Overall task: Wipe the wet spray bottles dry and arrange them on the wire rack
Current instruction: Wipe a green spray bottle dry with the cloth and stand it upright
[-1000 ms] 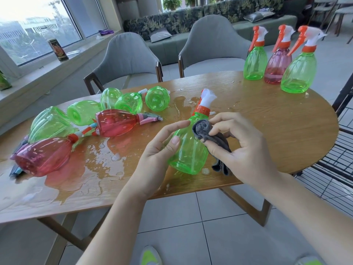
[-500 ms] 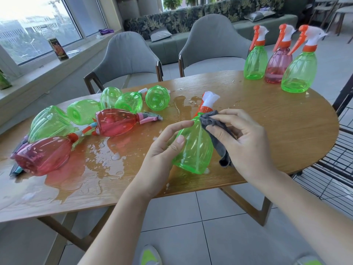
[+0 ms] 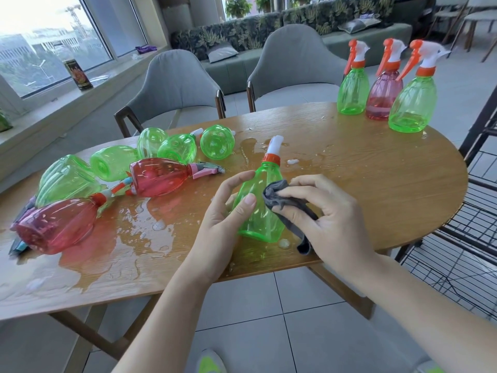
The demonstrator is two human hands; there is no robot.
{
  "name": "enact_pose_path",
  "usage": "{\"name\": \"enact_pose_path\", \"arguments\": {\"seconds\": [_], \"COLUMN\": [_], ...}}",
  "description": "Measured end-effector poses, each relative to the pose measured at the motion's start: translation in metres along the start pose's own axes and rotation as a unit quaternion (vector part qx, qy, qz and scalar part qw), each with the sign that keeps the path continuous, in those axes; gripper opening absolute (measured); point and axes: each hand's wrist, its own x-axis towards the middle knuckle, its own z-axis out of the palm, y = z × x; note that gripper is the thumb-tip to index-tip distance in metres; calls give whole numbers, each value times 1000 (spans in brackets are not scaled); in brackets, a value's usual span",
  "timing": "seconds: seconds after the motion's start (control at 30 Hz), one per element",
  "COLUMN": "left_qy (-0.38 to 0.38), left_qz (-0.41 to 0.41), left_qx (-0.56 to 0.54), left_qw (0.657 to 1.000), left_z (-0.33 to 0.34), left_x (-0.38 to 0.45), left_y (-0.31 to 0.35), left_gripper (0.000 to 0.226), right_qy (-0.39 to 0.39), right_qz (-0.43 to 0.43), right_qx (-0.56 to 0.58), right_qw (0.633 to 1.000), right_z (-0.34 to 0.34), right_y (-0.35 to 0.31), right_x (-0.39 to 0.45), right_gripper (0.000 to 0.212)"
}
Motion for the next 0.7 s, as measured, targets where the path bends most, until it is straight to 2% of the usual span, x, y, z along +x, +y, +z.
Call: {"name": "enact_pose_path", "arguments": {"seconds": [0.17,0.33,0.53,0.6,0.7], "left_qy": [32,2,-39,-51,-52], "left_qz": [9,2,-10,-1,14], "left_qx": [41,86,38,37,24], "left_qw": [999,996,998,998,998], "left_z": [2,-3,-14,-17,-19], "left_x": [1,2,-6,-7,-9], "left_y": [0,1,2,2,2], "left_gripper": [46,44,53,59,56], "right_qy": [-77,-93,16,28,18], "right_qz": [-95,-161,-48,-2,27], "right_qx": [25,-13,-23,-14,20], "right_qw": [992,982,998,1000,999], "right_z": [6,1,4,3,7], "right_y": [-6,0,7,11,10], "right_x": [-13,-11,11,18,17], "right_gripper": [16,17,22,23,23]}}
